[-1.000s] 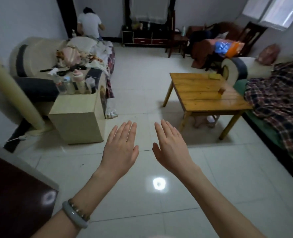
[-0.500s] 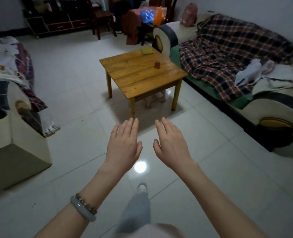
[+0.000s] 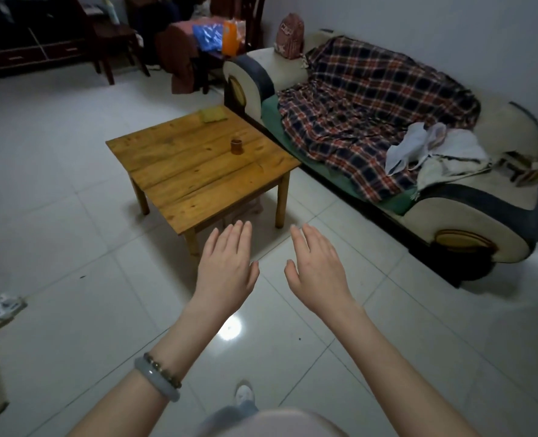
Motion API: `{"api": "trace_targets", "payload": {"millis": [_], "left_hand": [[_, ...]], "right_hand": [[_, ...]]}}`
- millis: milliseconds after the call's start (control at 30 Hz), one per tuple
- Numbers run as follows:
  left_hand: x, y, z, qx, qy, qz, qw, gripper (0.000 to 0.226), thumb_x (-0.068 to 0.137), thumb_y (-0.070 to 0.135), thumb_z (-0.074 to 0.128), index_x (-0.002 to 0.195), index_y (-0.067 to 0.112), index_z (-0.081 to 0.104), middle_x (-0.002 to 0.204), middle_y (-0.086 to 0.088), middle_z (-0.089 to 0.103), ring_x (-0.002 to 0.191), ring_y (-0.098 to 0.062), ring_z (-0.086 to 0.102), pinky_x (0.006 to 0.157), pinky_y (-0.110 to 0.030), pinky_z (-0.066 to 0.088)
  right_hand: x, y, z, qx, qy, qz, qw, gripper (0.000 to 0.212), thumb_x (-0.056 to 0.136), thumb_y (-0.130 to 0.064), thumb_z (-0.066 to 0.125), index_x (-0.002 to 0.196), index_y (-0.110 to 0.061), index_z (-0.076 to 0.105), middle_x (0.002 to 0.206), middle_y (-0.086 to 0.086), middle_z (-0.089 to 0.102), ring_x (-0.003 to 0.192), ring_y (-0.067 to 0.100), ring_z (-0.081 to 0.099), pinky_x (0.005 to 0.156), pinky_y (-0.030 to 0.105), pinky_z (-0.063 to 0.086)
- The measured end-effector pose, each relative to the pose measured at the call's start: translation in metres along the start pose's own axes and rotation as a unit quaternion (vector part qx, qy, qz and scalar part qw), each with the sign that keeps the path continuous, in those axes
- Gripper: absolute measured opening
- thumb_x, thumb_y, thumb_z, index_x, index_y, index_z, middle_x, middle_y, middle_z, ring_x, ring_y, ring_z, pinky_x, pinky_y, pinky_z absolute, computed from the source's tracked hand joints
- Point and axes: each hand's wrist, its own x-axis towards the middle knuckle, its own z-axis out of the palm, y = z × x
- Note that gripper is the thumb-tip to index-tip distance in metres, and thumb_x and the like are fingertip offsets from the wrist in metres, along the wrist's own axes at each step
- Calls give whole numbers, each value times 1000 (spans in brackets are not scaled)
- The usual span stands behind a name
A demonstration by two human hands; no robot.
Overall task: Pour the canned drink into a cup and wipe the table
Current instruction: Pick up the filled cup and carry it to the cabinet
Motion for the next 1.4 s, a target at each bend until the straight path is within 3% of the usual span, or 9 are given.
{"api": "trace_targets", "payload": {"millis": [267, 500, 700, 900, 1167, 1400], "left_hand": [[125, -30, 50, -2, 2, 14, 1000, 69, 82, 30, 67, 137, -2, 39, 135, -21, 50, 126, -32, 49, 107, -49, 35], [230, -34, 103, 27, -4, 2, 1000, 75, 86, 37, 60, 142, -1, 30, 145, -20, 38, 134, -31, 38, 111, -47, 23], [327, -27, 142, 48, -20, -44, 998, 74, 90, 44, 49, 145, 1, 25, 149, -17, 33, 138, -29, 32, 115, -47, 21], [416, -23, 174, 79, -26, -93, 992, 75, 90, 47, 48, 145, 1, 25, 149, -17, 34, 138, -28, 33, 114, -46, 22], [485, -51, 201, 100, -37, -160, 981, 77, 89, 48, 51, 145, 1, 25, 149, -16, 33, 137, -28, 34, 114, -45, 19], [532, -100, 226, 108, -51, -211, 970, 78, 87, 48, 53, 144, 2, 28, 147, -16, 36, 136, -28, 37, 113, -44, 21]], "right_hand": [[123, 56, 17, 14, 42, 20, 999, 61, 89, -22, 55, 143, -3, 32, 149, 20, 32, 141, 31, 26, 114, 40, 20], [222, 122, 46, 16, 40, 2, 999, 66, 90, -27, 56, 145, -3, 27, 150, 20, 30, 141, 31, 25, 114, 39, 16], [321, 192, 64, 21, 15, -36, 999, 68, 91, -32, 54, 146, -4, 25, 151, 19, 29, 141, 30, 25, 116, 44, 22], [416, 242, 75, 37, -13, -93, 995, 69, 90, -31, 55, 146, -5, 25, 150, 19, 31, 140, 31, 27, 114, 42, 19], [520, 263, 104, 49, -42, -153, 986, 69, 89, -31, 58, 145, -4, 29, 148, 20, 33, 139, 32, 30, 114, 45, 24], [611, 249, 135, 60, -62, -206, 975, 68, 91, -33, 55, 146, -6, 26, 151, 18, 29, 141, 30, 26, 115, 41, 17]]}}
